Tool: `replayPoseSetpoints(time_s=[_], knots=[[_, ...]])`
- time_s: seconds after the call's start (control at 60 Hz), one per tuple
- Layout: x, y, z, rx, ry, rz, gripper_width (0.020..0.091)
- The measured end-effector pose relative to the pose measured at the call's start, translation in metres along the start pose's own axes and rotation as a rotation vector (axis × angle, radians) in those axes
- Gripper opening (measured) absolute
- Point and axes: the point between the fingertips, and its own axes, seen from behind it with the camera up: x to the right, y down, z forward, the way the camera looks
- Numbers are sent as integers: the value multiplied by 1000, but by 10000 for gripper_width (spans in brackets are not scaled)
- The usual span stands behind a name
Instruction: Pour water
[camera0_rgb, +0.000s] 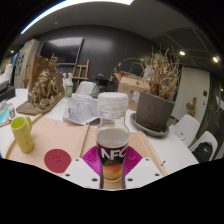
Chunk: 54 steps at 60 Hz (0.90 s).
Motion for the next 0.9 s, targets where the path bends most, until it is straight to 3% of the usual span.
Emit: replayPoseSetpoints(time_s=[0.25,0.483,0.6,0.9], knots=[[-11,-77,-19,71,102,-306,236],[-81,-142,-32,217,164,-897,235],[-118,-152,-29,282,195,-1177,235],[-167,-144,-14,344,265,-1677,237]])
